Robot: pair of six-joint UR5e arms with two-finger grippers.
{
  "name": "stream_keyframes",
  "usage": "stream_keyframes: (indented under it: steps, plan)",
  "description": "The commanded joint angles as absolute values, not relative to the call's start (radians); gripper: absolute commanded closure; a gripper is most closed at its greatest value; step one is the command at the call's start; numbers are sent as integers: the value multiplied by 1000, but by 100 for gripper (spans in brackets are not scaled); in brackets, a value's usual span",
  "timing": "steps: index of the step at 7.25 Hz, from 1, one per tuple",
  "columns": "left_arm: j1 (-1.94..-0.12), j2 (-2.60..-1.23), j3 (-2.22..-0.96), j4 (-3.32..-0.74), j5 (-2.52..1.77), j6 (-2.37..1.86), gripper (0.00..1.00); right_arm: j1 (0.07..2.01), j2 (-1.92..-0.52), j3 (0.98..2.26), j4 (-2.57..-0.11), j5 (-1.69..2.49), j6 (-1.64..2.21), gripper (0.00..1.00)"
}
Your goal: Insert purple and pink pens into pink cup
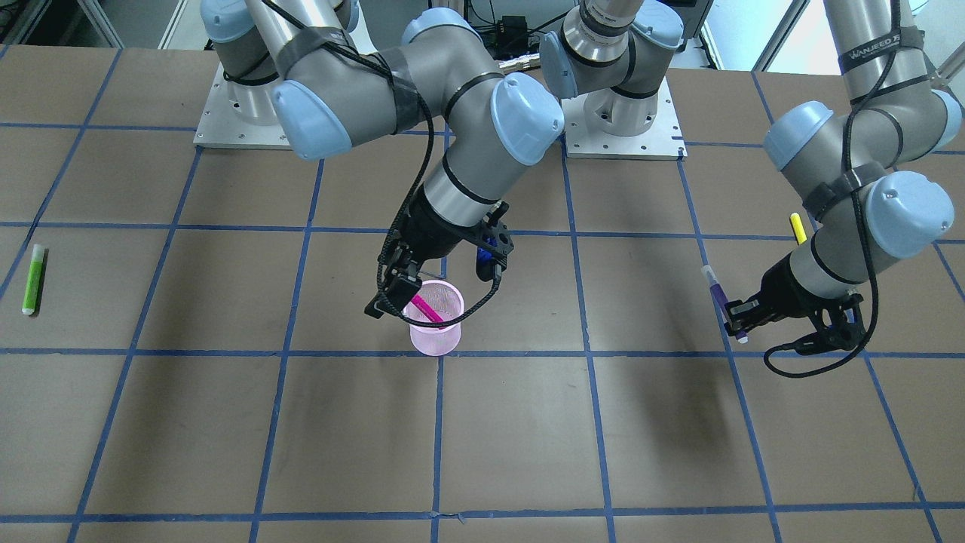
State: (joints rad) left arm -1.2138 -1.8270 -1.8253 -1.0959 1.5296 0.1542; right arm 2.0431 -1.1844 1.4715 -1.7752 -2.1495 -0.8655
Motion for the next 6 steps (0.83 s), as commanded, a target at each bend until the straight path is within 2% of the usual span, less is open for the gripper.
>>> stream_keyframes:
  steps: [1,4,6]
  plan:
    - [-1345,-1748,-1810,-1103,1534,61,100,1826,-1280,1443,-1769,-1991,-852,0]
    - [-1584,-1712,-1812,-969,1580,-226,100,1518,-1452,1463,-1595,-1742,-666,0]
    - [-1821,-1733,-1815,-833,1748,-409,100,1471,-1503,1497,-1471,-1683,-358,0]
